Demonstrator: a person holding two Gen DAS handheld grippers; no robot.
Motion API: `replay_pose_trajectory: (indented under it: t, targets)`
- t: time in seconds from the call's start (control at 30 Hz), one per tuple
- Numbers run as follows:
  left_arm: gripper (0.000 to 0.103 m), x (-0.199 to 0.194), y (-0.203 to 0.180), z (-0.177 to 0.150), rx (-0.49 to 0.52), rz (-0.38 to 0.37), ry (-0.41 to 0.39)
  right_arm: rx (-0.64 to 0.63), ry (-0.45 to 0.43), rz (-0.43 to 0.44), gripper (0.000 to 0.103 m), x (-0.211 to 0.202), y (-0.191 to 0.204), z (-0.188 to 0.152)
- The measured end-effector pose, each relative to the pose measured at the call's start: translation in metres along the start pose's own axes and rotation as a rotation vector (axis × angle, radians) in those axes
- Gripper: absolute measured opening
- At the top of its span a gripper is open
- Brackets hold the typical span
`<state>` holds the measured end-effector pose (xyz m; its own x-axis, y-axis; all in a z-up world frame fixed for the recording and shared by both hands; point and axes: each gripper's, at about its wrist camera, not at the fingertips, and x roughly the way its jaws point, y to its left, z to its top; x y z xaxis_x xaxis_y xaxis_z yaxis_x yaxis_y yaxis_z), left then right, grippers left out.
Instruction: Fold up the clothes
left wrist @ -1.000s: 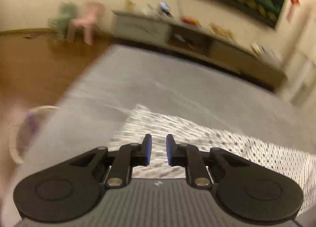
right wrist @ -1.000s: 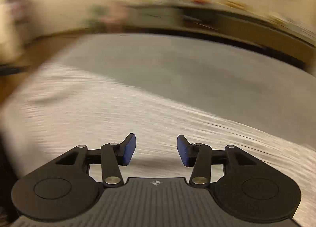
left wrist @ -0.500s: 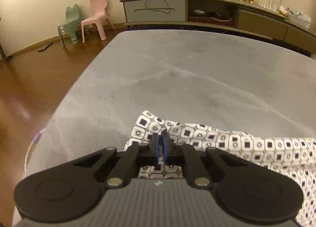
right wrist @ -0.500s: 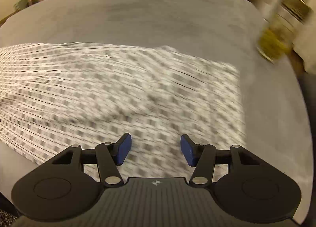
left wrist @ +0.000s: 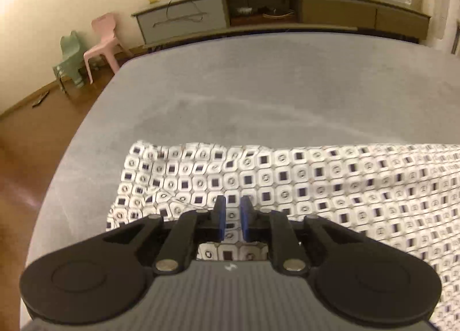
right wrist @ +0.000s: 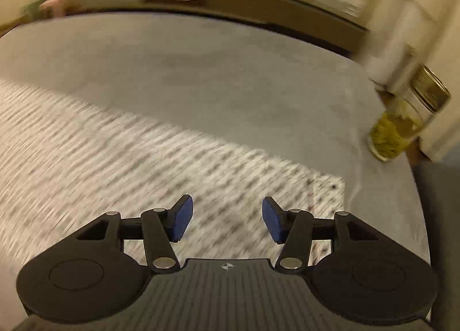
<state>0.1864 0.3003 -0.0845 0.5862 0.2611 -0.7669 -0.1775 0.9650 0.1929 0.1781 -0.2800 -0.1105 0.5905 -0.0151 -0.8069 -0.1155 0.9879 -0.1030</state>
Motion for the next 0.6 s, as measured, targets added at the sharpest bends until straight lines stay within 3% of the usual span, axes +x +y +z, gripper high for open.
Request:
replay_pose_trajectory:
  t: [0.03, 0.1, 0.2, 0.27, 0.37, 0.4, 0.5, 0.53, 0.6]
  targets:
    - [0.013, 0.004, 0.003, 0.002, -0.008, 0.017, 0.003, 0.044, 0.002, -0.002, 0.048, 0.013, -0.009, 0.004]
    - [0.012, 0.014, 0.011, 0.007, -0.023, 0.056, 0.008, 0.134, 0.000, 0.004, 0.046, 0.036, -0.028, 0.010]
    - [0.008, 0.029, 0.030, 0.021, -0.062, 0.118, 0.016, 0.264, -0.045, -0.058, 0.045, 0.055, -0.052, 0.018]
    - [0.004, 0.033, 0.035, 0.029, -0.080, 0.123, 0.029, 0.242, -0.065, -0.104, 0.045, 0.063, -0.052, 0.021]
    - [0.004, 0.030, 0.035, 0.037, -0.104, 0.137, 0.045, 0.159, -0.065, -0.211, 0.056, 0.068, -0.043, 0.028]
    - [0.004, 0.024, 0.032, 0.036, -0.117, 0.150, 0.039, 0.141, -0.077, -0.222, 0.055, 0.060, -0.037, 0.029]
    - [0.010, -0.012, 0.021, 0.024, -0.123, 0.060, -0.034, 0.113, -0.146, -0.193, 0.055, 0.017, -0.017, 0.029]
    - [0.012, -0.022, 0.013, 0.018, -0.104, 0.012, -0.047, 0.085, -0.162, -0.133, 0.055, -0.001, 0.000, 0.029]
    - [0.014, -0.033, -0.003, 0.004, -0.054, -0.073, -0.053, -0.036, -0.145, 0.078, 0.055, -0.032, 0.056, 0.023]
